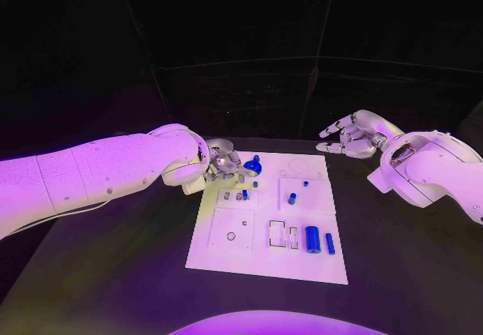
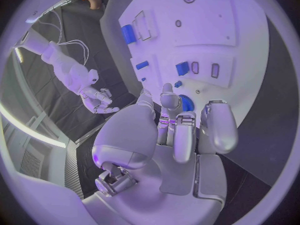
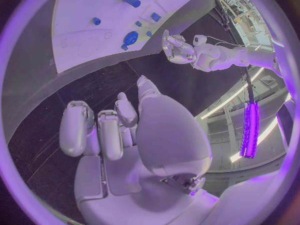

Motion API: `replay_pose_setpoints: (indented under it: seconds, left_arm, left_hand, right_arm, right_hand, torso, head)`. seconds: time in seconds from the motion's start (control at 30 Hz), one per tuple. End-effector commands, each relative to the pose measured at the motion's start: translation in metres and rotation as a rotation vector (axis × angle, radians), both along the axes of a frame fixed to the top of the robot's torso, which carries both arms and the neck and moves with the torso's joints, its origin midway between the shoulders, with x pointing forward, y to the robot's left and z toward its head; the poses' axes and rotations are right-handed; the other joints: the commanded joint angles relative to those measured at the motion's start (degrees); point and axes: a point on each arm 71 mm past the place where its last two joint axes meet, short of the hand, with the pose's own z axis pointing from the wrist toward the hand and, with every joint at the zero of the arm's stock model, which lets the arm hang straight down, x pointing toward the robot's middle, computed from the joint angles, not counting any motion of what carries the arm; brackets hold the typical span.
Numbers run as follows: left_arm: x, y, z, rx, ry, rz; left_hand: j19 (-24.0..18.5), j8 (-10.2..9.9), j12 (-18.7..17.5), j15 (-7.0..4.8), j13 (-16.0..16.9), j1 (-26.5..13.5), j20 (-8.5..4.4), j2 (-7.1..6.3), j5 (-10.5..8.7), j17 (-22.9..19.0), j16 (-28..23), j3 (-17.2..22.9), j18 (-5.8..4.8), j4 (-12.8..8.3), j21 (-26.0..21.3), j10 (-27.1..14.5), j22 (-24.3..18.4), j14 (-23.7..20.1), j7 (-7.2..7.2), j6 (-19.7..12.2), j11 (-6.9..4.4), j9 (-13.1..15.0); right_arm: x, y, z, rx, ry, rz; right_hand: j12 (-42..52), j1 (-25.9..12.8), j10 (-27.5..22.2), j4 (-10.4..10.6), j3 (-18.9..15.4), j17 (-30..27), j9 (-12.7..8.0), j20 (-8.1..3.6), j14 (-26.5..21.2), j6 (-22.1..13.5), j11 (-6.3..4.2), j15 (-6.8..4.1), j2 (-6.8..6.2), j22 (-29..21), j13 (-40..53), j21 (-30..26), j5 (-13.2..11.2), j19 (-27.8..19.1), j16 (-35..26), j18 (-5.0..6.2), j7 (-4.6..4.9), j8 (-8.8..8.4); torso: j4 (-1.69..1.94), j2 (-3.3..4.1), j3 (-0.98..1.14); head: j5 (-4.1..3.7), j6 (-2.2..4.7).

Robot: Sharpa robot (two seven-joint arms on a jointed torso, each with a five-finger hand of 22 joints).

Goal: Assemble the parts on the task board

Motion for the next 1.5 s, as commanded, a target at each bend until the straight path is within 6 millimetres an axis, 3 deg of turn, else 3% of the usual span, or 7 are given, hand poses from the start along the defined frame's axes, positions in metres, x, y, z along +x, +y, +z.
replay_pose_setpoints:
  seconds: [0.03,0.17,0.43,0.67,0.87,1.5]
  left_arm:
    - [0.002,0.001,-0.004,0.217,0.000,-0.010]
    - [0.005,-0.006,-0.005,0.244,-0.004,-0.015]
    - [0.010,-0.014,-0.008,0.283,-0.009,-0.027]
    - [0.011,-0.018,-0.013,0.311,0.011,-0.049]
    - [0.012,-0.020,-0.016,0.332,0.033,-0.070]
    - [0.012,-0.033,-0.023,0.354,0.054,-0.102]
  left_hand:
    - [0.8,0.9,1.5,-0.30,1.6,-0.9,-0.28,-0.11,-0.27,15.0,0.6,-0.8,-0.61,0.2,0.7,0.4,1.3,5.9,-0.10,-0.7,-0.14,0.8]
    - [2.0,2.2,4.4,-0.53,4.8,-1.8,-0.51,-0.45,-0.74,15.1,0.6,-1.9,-1.12,0.9,2.4,1.7,4.2,6.0,-0.39,-0.9,-0.42,2.4]
    - [3.0,3.5,7.2,-0.80,7.9,-3.1,-0.81,-1.01,-0.96,15.1,0.6,-3.4,-1.65,1.7,4.2,3.1,7.2,6.0,-0.75,-1.2,-0.74,4.2]
    - [3.1,3.7,7.4,-0.85,8.2,-3.2,-0.86,-1.12,-0.98,15.1,0.6,-3.7,-1.72,1.8,4.4,3.2,7.7,6.0,-0.80,-1.3,-0.79,4.5]
    - [3.1,3.8,7.6,-0.87,8.3,-3.0,-0.89,-1.13,-0.97,15.1,0.6,-3.8,-1.74,1.6,4.5,3.2,7.8,6.0,-0.83,-1.4,-0.81,4.7]
    - [3.1,4.5,8.1,-0.88,9.1,-1.2,-0.93,-0.20,-0.86,15.1,0.6,-3.1,-1.80,0.3,4.8,3.2,8.3,6.0,-0.87,-1.9,-0.84,5.9]
  right_arm:
    - [0.001,0.000,-0.001,0.006,0.037,-0.014]
    - [0.003,0.000,-0.001,0.004,0.041,-0.019]
    - [0.004,0.001,-0.002,0.001,0.045,-0.021]
    - [0.006,0.002,-0.003,-0.005,0.050,-0.020]
    - [0.007,0.003,-0.004,-0.015,0.052,-0.020]
    - [0.009,0.007,-0.005,-0.025,0.048,-0.003]
  right_hand:
    - [0.3,0.4,0.3,0.0,-0.4,5.8,-0.1,-0.03,3.4,0.3,-0.26,-0.43,0.40,-0.1,0.0,-0.4,0.3,-0.3,-0.3,0.71,-0.05,0.26]
    - [0.3,0.4,0.4,0.0,-0.5,5.7,-0.1,-0.06,3.4,0.3,-0.28,-0.45,0.44,-0.2,0.0,-0.5,0.6,-0.3,-0.4,0.72,-0.06,0.30]
    - [0.3,0.5,0.4,0.0,-0.7,5.6,-0.1,-0.10,3.4,0.3,-0.31,-0.48,0.50,-0.3,0.0,-0.6,1.0,-0.3,-0.5,0.73,-0.09,0.39]
    - [0.3,0.5,0.4,0.0,-0.8,5.5,-0.1,-0.12,3.4,0.2,-0.32,-0.51,0.54,-0.4,-0.1,-0.7,1.4,-0.3,-0.6,0.75,-0.10,0.44]
    - [0.2,0.5,0.4,0.0,-1.0,5.4,-0.1,-0.14,3.4,0.2,-0.32,-0.52,0.56,-1.0,-0.1,-1.0,1.8,-0.6,-0.7,0.86,-0.09,0.48]
    - [0.2,0.4,0.4,0.1,-1.1,5.4,-0.1,-0.16,3.4,0.2,-0.34,-0.53,0.59,-1.4,-0.2,-1.2,2.3,-0.7,-0.7,0.93,-0.10,0.57]
  torso:
    - [-0.10,-0.04,0.07]
    - [-0.06,0.08,-0.06]
    - [0.08,0.10,-0.07]
    - [-0.13,0.15,-0.11]
    - [0.09,0.11,-0.12]
    - [0.04,0.11,-0.08]
  head:
    - [0.02,0.02]
    - [-0.09,0.03]
    - [-0.07,-0.25]
    - [0.30,-0.42]
    - [0.20,-0.75]
    - [0.09,-1.06]
